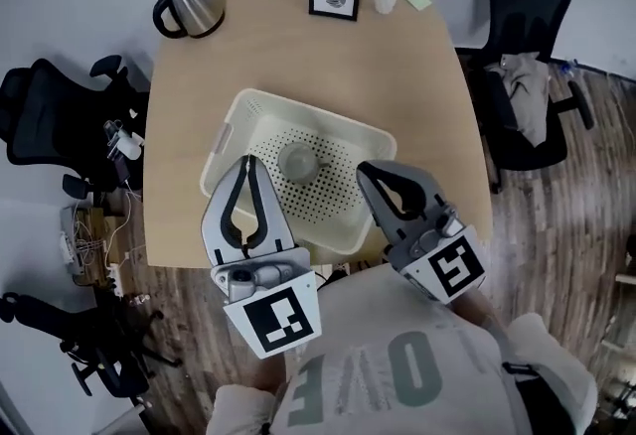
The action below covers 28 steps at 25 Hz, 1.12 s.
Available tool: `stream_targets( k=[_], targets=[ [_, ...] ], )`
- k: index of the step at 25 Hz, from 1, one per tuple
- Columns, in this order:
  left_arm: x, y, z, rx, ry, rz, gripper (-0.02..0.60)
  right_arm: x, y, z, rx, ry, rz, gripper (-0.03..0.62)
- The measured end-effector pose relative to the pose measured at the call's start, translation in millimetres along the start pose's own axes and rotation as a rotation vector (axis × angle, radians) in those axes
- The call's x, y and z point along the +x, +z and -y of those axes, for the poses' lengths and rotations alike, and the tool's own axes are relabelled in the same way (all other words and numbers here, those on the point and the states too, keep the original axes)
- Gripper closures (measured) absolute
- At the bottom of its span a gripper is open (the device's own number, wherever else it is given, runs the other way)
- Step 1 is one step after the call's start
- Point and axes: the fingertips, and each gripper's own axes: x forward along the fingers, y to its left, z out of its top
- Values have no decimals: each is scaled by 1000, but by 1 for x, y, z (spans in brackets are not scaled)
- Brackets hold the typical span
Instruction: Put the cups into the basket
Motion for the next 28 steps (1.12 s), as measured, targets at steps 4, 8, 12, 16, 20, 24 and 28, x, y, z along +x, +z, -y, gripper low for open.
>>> stream_targets(
  k=[4, 8, 12, 16, 20, 24, 28],
  targets=[
    [-16, -3, 7, -111, 77, 76, 568, -1, 4, 6, -1, -35, 17, 595],
    [-25, -14, 15, -183, 98, 89, 572, -3, 4, 11, -5, -81, 17, 595],
    [-29, -26, 17, -235, 107, 73, 572, -5, 2, 14, 4, -112, 12, 595],
    [-31, -35, 14, -213, 114, 49, 572, -6, -1, 11, -1, -116, 7, 595],
    [-29, -33, 14, -176, 119, 58, 572, -6, -5, 10, -1, -123, -3, 595],
    [-30, -33, 19, -140, 101, 58, 572, -7, -9, 6, -9, -123, -8, 595],
    [-28, -31, 24, -118, 90, 65, 572, -9, -11, 6, -28, -124, -17, 595]
  ],
)
